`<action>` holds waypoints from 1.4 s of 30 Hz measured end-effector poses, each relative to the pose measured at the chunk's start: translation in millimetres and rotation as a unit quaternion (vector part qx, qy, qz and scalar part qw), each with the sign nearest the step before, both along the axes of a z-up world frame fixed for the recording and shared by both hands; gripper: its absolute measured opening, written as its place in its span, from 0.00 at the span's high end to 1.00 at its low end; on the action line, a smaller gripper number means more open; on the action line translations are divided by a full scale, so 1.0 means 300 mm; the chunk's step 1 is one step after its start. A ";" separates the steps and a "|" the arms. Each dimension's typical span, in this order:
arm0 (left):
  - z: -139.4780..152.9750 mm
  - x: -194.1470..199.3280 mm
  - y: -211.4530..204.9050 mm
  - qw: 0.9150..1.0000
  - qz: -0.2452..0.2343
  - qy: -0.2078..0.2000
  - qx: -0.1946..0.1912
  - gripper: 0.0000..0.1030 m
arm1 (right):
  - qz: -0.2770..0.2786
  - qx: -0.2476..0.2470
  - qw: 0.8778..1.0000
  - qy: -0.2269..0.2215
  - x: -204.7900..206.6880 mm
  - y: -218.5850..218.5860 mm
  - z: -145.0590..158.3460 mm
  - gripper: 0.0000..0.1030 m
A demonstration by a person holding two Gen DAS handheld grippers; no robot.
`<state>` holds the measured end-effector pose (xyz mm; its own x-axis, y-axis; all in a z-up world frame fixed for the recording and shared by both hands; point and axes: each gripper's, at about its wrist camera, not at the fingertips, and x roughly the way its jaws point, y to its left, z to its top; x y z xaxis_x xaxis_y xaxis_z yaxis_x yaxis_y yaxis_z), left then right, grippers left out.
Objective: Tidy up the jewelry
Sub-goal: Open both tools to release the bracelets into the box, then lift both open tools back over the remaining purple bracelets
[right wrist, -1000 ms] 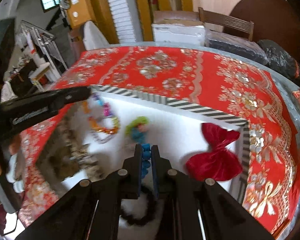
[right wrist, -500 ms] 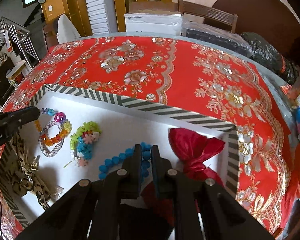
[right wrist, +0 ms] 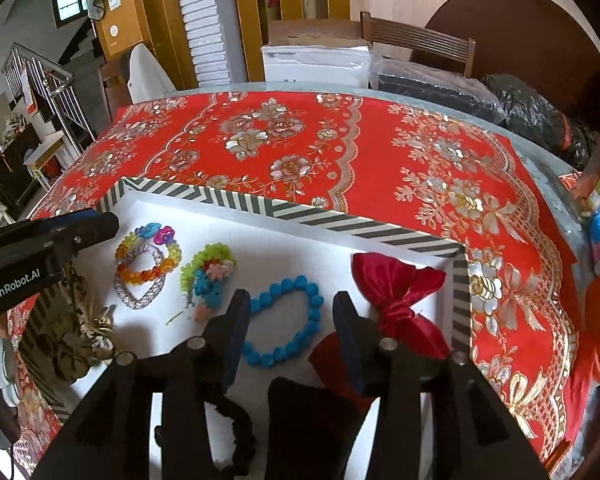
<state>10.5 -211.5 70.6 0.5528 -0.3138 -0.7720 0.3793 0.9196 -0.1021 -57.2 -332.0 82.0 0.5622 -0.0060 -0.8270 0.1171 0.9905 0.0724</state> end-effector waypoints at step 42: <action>0.153 -0.455 0.019 0.997 -0.035 -0.072 0.013 0.66 | -0.007 0.018 0.998 -0.057 -0.474 0.110 0.211 0.47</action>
<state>-126.0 -205.9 116.5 0.6362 -0.3367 -0.6942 0.4513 0.8922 -0.0192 -199.4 -298.9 145.4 0.6531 0.0131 -0.7571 0.1202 0.9854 0.1207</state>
